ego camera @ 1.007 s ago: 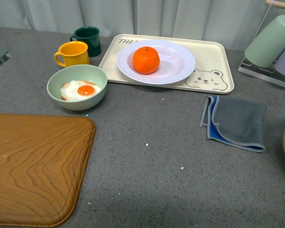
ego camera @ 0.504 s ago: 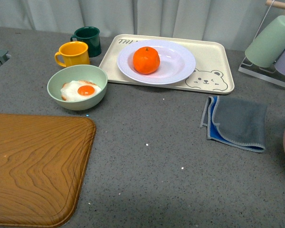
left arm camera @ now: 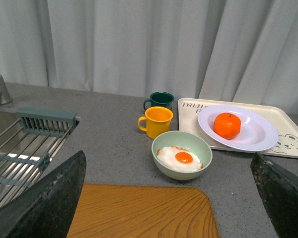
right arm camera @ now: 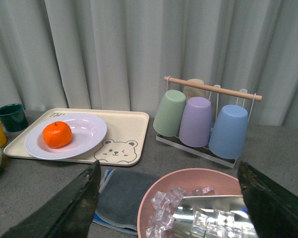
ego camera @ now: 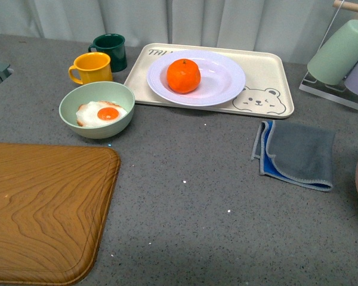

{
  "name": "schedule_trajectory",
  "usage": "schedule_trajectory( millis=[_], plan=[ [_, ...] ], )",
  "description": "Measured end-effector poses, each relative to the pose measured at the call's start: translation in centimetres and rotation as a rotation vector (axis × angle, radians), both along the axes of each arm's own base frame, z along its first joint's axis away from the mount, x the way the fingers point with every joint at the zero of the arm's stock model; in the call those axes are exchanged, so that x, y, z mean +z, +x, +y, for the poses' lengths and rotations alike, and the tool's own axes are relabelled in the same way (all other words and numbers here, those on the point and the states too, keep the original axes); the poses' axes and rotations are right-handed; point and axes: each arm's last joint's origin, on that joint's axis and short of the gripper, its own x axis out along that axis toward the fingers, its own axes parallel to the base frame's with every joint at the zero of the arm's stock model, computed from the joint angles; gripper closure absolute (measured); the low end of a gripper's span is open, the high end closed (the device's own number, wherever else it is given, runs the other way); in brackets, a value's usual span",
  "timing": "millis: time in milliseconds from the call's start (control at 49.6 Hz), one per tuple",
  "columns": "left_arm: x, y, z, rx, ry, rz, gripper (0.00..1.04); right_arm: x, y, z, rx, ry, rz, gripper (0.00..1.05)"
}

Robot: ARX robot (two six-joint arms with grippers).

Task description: Place orange and plate with both arms

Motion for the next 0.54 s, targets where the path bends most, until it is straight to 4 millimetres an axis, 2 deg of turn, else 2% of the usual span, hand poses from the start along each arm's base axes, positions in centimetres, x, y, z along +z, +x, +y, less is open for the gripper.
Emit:
schedule_trajectory(
  millis=[81, 141, 544],
  plan=[
    [0.0, 0.0, 0.0, 0.0, 0.0, 0.0, 0.07, 0.0, 0.0, 0.0, 0.0, 0.001, 0.0, 0.08],
    [0.0, 0.0, 0.0, 0.0, 0.0, 0.0, 0.07, 0.0, 0.0, 0.0, 0.0, 0.0, 0.0, 0.1],
    [0.0, 0.0, 0.0, 0.0, 0.0, 0.0, 0.07, 0.0, 0.0, 0.0, 0.0, 0.0, 0.0, 0.09]
  ],
)
